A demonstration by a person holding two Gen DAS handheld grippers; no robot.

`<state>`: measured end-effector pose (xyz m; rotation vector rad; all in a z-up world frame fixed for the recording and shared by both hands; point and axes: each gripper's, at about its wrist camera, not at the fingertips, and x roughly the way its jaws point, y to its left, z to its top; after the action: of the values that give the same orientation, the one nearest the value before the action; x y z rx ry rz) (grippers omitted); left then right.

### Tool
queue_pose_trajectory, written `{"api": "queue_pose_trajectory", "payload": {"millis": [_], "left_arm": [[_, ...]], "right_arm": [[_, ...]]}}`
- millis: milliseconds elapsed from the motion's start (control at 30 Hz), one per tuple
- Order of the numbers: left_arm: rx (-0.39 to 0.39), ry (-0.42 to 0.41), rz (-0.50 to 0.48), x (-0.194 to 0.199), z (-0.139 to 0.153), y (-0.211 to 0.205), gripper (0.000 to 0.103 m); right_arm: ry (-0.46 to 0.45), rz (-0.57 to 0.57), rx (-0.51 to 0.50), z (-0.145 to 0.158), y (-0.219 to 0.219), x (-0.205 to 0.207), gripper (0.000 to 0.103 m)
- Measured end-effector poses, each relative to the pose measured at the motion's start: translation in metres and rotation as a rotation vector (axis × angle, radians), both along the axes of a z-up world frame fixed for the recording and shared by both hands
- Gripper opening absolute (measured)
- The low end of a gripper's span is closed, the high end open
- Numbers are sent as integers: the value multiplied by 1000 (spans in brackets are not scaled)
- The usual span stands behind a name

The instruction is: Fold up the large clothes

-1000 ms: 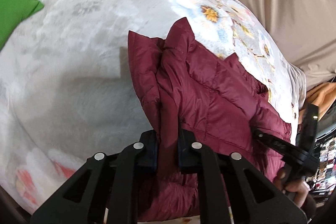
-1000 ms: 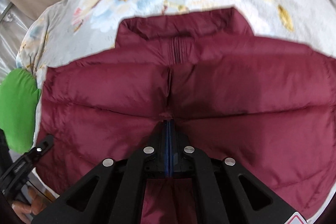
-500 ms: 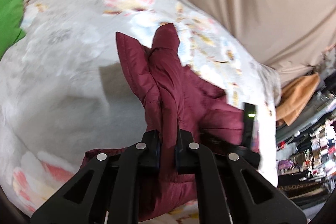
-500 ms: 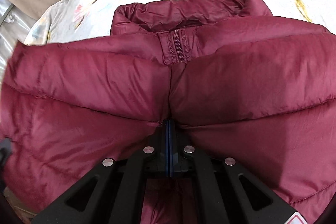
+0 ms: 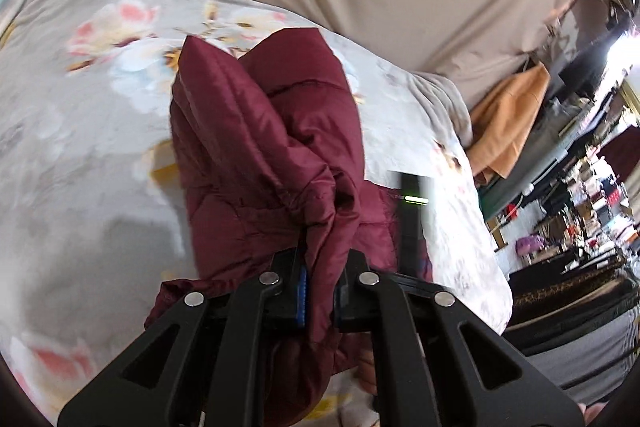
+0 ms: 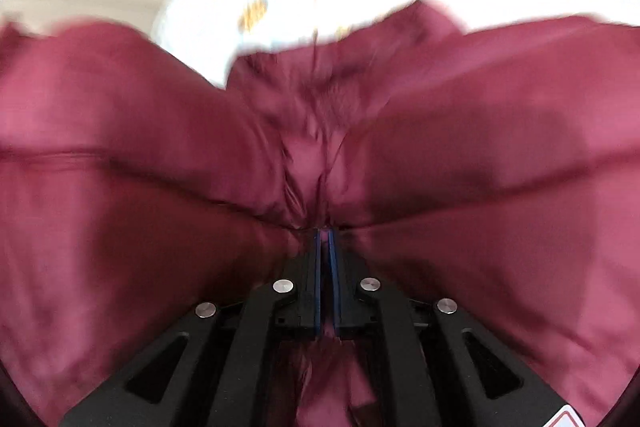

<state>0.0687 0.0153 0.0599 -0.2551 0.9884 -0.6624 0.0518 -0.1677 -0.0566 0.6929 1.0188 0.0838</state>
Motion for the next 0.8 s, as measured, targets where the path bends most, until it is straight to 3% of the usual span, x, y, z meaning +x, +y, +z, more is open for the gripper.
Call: {"api": "queue_pose_trajectory", "payload": {"millis": [133, 200, 267, 367, 600, 667, 700, 767, 800], "left_arm": [[0, 8, -20, -2, -2, -15, 7], [4, 9, -23, -4, -2, -21, 7], [5, 9, -24, -6, 0, -23, 7], [4, 8, -19, -9, 5, -22, 7], [8, 1, -36, -8, 13, -36, 6], [-1, 14, -26, -5, 13, -35, 6], [0, 10, -22, -5, 14, -33, 6], [-1, 8, -15, -4, 17, -32, 6], [-8, 16, -12, -2, 17, -32, 6]], "right_arm": [[-60, -142, -5, 30, -69, -55, 6], [-18, -213, -29, 20, -104, -75, 5], [31, -217, 6, -1, -116, -76, 1], [45, -162, -4, -23, -105, -64, 1], [34, -92, 8, -36, -72, -45, 1], [25, -141, -24, -18, -76, -59, 1], [-32, -146, -47, 2, -74, -75, 1], [-131, -100, -43, 33, -60, -108, 2], [-139, -70, -16, 35, -51, -115, 2]]}}
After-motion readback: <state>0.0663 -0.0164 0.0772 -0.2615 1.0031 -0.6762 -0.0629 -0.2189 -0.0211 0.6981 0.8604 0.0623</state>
